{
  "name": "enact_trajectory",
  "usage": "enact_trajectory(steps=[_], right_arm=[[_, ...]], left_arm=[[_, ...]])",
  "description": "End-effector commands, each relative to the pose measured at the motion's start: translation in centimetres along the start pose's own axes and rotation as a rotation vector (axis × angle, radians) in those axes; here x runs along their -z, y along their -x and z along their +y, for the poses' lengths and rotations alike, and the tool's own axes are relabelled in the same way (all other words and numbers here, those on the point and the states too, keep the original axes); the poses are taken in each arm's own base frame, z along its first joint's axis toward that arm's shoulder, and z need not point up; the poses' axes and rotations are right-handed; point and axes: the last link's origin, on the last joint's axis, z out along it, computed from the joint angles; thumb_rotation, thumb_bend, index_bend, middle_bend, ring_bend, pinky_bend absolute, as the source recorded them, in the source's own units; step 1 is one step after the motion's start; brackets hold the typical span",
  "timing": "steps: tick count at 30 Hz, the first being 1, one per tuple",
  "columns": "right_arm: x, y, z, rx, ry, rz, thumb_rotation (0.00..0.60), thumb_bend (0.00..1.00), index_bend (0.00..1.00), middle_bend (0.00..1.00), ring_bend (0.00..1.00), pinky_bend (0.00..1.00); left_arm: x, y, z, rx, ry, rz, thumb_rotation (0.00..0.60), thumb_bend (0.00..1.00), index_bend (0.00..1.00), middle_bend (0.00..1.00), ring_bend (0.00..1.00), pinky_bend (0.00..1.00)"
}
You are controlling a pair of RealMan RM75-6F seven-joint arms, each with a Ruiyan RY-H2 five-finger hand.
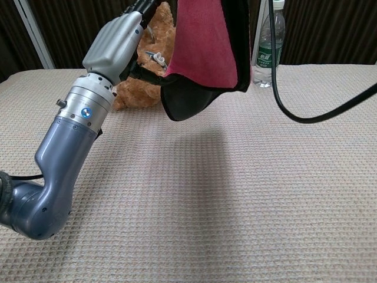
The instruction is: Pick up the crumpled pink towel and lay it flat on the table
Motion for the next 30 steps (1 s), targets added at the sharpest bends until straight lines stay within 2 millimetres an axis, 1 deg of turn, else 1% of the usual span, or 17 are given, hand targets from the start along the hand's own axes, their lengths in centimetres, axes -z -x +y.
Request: enact_trajectory(steps=[1, 5, 7, 8, 11, 14, 16, 18, 20, 22, 24, 29, 30], right_arm=[[0.0, 0.0, 0.1, 0.0, -0.001, -0.001, 0.6, 0.59, 0.7, 0.2, 0.01, 0.0], [0.0, 0.0, 0.3, -0.001, 0.004, -0.001, 0.6, 0.59, 0.7, 0.2, 0.01, 0.0], [-0.1, -0.1, 0.5, -0.004, 0.007, 0.001, 0.6, 0.59, 0.7, 0.2, 0.01, 0.0], [-0.1, -0.1, 0.6, -0.005, 0.009, 0.002, 0.6, 0.59, 0.7, 0.2, 0.01, 0.0], [-0.2, -0.2, 0.8, -0.007, 0.011, 0.003, 0.6, 0.59, 0.7, 0.2, 0.01, 0.0], [-0.2, -0.2, 1.0, -0.004, 0.012, 0.001, 0.6, 0.59, 0.7, 0.2, 0.01, 0.0], [-0.3, -0.2, 1.1, -0.003, 0.013, 0.0, 0.6, 0.59, 0.7, 0.2, 0.01, 0.0], [-0.2, -0.2, 1.3, -0.002, 0.012, 0.0, 0.6, 0.59, 0.7, 0.2, 0.01, 0.0], [-0.2, -0.2, 1.4, -0.002, 0.014, -0.001, 0.6, 0.59, 0.7, 0.2, 0.01, 0.0], [-0.3, -0.3, 1.5, -0.004, 0.017, -0.003, 0.6, 0.59, 0.7, 0.2, 0.01, 0.0], [-0.3, -0.3, 1.6, -0.005, 0.017, -0.004, 0.6, 0.59, 0.7, 0.2, 0.01, 0.0], [-0.2, -0.2, 1.5, -0.011, 0.007, -0.014, 0.6, 0.59, 0.7, 0.2, 0.01, 0.0], [-0.1, -0.1, 1.5, -0.01, 0.003, -0.016, 0.6, 0.59, 0.7, 0.2, 0.01, 0.0]], left_arm=[[0.0, -0.2, -0.5, 0.005, -0.019, 0.004, 0.6, 0.14, 0.0, 0.0, 0.0, 0.0], [0.1, -0.5, -1.3, 0.015, -0.055, 0.012, 0.6, 0.16, 0.0, 0.0, 0.0, 0.0], [0.3, -0.7, -1.8, 0.014, -0.067, 0.012, 0.6, 0.17, 0.03, 0.0, 0.0, 0.0], [0.3, -0.7, -2.1, 0.012, -0.072, 0.011, 0.6, 0.17, 0.09, 0.0, 0.0, 0.0], [0.5, -1.0, -2.8, 0.008, -0.09, 0.012, 0.6, 0.21, 0.31, 0.0, 0.0, 0.0], [0.6, -1.2, -3.3, 0.003, -0.101, 0.011, 0.6, 0.26, 0.47, 0.0, 0.0, 0.0], [0.6, -1.4, -3.7, -0.008, -0.104, 0.01, 0.6, 0.29, 0.52, 0.0, 0.0, 0.0], [0.6, -1.5, -4.0, -0.012, -0.109, 0.008, 0.6, 0.32, 0.56, 0.01, 0.0, 0.0], [0.6, -1.6, -4.3, -0.015, -0.113, 0.006, 0.6, 0.33, 0.56, 0.01, 0.0, 0.0], [0.5, -1.7, -4.5, -0.019, -0.115, 0.004, 0.6, 0.32, 0.53, 0.02, 0.0, 0.0], [0.5, -1.8, -4.6, -0.021, -0.115, 0.001, 0.6, 0.31, 0.46, 0.01, 0.0, 0.0], [1.1, -1.4, -4.1, 0.009, -0.108, -0.017, 0.6, 0.19, 0.3, 0.0, 0.0, 0.0], [1.2, -1.3, -4.0, 0.014, -0.104, -0.023, 0.6, 0.18, 0.28, 0.0, 0.0, 0.0]])
